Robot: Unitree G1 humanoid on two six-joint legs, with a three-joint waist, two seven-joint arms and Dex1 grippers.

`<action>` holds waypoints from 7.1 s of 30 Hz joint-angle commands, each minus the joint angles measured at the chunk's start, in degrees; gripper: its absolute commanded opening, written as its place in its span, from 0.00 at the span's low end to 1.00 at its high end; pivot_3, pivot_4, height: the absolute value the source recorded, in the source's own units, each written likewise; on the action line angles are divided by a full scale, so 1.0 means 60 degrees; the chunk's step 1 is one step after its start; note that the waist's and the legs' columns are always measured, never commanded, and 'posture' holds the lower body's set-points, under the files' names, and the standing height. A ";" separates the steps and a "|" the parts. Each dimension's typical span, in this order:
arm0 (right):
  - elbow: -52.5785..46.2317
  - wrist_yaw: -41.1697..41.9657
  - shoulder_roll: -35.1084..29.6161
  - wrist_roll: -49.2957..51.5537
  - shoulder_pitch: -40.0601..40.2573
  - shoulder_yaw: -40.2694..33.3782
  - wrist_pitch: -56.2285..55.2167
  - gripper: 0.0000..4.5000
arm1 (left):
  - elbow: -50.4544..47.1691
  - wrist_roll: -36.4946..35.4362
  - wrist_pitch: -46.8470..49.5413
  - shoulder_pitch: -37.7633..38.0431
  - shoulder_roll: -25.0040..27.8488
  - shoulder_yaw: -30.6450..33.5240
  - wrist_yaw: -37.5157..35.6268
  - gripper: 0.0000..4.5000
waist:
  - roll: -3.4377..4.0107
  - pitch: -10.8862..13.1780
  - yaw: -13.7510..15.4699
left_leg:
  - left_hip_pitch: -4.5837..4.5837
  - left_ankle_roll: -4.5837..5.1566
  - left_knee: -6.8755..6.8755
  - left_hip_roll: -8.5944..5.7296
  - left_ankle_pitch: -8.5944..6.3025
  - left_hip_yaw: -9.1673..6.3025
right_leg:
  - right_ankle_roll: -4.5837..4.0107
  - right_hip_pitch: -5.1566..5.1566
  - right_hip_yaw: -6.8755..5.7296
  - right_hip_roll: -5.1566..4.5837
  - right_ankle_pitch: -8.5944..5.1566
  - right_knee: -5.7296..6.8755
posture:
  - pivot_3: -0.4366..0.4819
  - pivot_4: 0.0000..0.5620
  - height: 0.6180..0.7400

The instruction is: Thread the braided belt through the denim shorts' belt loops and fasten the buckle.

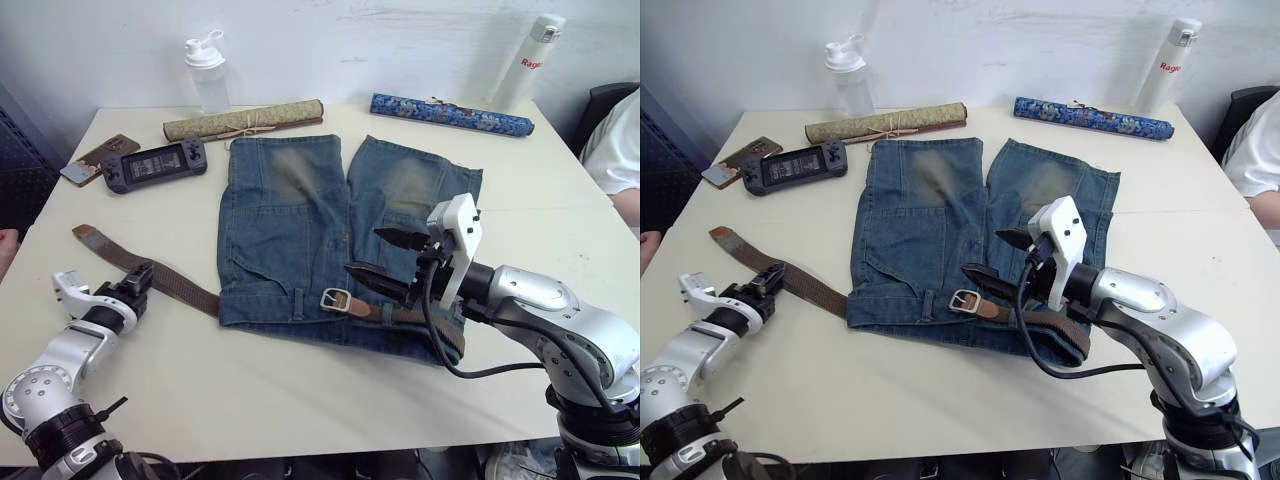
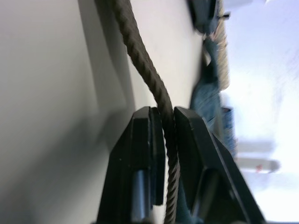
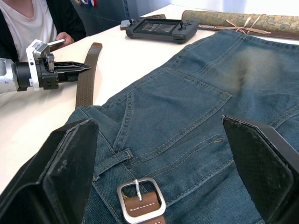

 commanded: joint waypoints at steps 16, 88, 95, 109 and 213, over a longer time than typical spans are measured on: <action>-0.0238 0.0195 -0.0401 -0.0392 -0.0090 -0.0250 -0.0320 1.00 | -0.2947 1.5323 -1.3858 0.1247 0.5497 -1.0278 -0.4937 0.20 | 0.0032 0.0074 -0.0282 | -0.0029 -0.0019 -0.0151 0.0046 -0.0002 0.0191 | -0.0012 -0.0160 0.0020 0.0055 -0.0002 -0.0095 | 0.48 0.27 0.82; 0.2725 -0.0093 0.1998 -1.4295 -0.0664 0.3092 -0.6477 0.00 | -0.5658 0.7904 -0.6966 0.2159 0.2108 -0.6414 -0.6956 0.84 | 0.0077 0.0065 -0.0457 | -0.0021 0.0022 0.0018 0.0043 0.0027 0.0199 | 0.0009 -0.0152 0.0057 0.0017 0.0014 0.0106 | 0.48 0.27 0.82; 0.2723 -0.0692 0.2809 -1.4546 -0.0362 0.3535 -0.6275 0.00 | -0.6176 0.0328 -0.2003 0.1854 0.2499 -0.4832 -0.5887 0.84 | 0.0074 0.0066 -0.0502 | -0.0014 -0.0003 0.0028 0.0042 0.0038 0.0121 | -0.0001 -0.0101 0.0097 0.0027 0.0008 0.0072 | 0.48 0.27 0.82; 0.3075 -0.1257 0.2997 -1.4348 -0.0751 0.4029 -0.7779 0.00 | -0.4116 -0.6992 -0.2493 0.1218 -0.0123 -0.6632 0.1415 0.84 | 0.0062 0.0064 -0.0474 | 0.0015 0.0001 0.0033 0.0001 0.0042 0.0012 | 0.0003 0.0007 0.0074 0.0022 0.0006 0.0032 | 0.48 0.27 0.82; -0.1412 0.1859 0.1290 -0.1224 0.0723 -0.1322 0.1980 0.99 | -0.1145 -0.4821 0.1456 0.2121 0.3700 -0.4485 -0.2707 0.00 | 0.0034 0.0095 -0.0282 | 0.0000 -0.0009 -0.0109 -0.0012 0.0042 0.0003 | -0.0003 -0.0022 0.0055 0.0010 -0.0004 -0.0072 | 0.48 0.27 0.82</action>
